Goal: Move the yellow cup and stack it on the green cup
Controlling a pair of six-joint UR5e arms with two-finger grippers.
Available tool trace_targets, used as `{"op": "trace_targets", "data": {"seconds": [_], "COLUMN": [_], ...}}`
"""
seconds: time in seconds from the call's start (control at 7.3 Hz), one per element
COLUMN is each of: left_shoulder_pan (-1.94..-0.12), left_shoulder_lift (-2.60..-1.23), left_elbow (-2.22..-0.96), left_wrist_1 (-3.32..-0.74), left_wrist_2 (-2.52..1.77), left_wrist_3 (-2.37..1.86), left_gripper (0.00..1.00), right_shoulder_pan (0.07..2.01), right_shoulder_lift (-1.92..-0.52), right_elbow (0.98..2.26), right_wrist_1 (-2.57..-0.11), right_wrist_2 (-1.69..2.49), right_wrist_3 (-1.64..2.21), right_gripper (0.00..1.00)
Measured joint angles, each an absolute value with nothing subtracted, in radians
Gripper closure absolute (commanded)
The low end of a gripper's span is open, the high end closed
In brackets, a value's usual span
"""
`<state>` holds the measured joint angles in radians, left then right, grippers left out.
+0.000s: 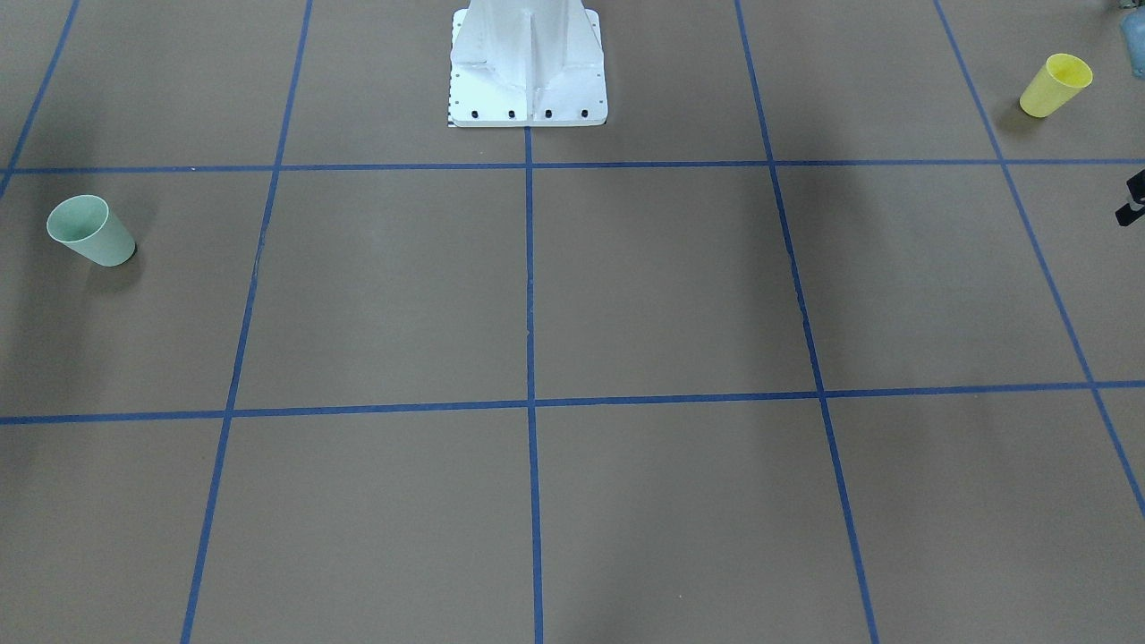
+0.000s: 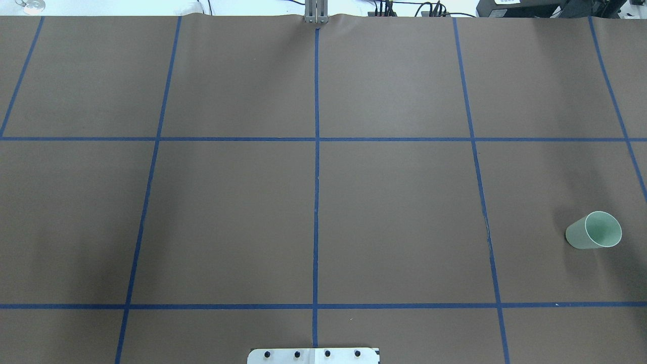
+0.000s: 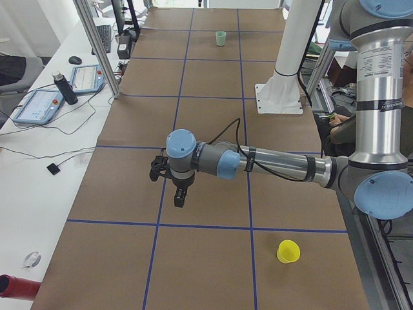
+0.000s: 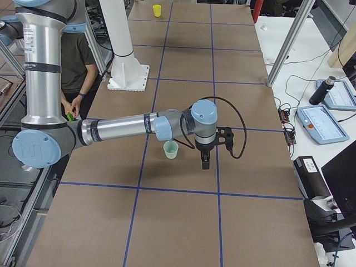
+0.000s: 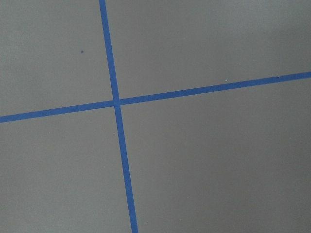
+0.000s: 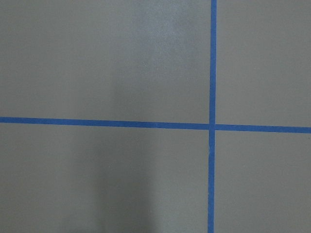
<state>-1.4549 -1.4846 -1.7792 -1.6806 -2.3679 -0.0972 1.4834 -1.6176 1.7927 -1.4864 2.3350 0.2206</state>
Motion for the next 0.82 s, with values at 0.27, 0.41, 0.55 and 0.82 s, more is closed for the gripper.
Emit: {"op": "trace_targets", "data": {"seconds": [0.27,0.41,0.55,0.82], "left_shoulder_pan": [-1.455,-1.455,-1.455,-1.455], "left_shoulder_lift": [-1.485,-1.485,-1.483,-1.474], "left_elbow": [-1.782,-1.782,-1.788,-1.801], "left_wrist_1": [-1.681,-1.681,-1.68,-1.681], "left_wrist_2": [-2.371,-2.373,-2.374,-2.376], "left_wrist_3": [-0.097,-0.096,-0.097,-0.099], "left_gripper": [0.0,0.0,0.0,0.0], "right_shoulder_pan": [1.483,1.483,1.483,1.482], "right_shoulder_lift": [-1.617,-1.617,-1.618,-1.617], "right_elbow": [1.789,1.79,1.79,1.787], "right_wrist_1": [-1.486,-1.485,-1.485,-1.485], "right_wrist_2": [2.333,2.333,2.333,2.333], "right_wrist_3": [0.22,0.22,0.22,0.218], "right_gripper": [0.0,0.0,0.0,0.0]}}
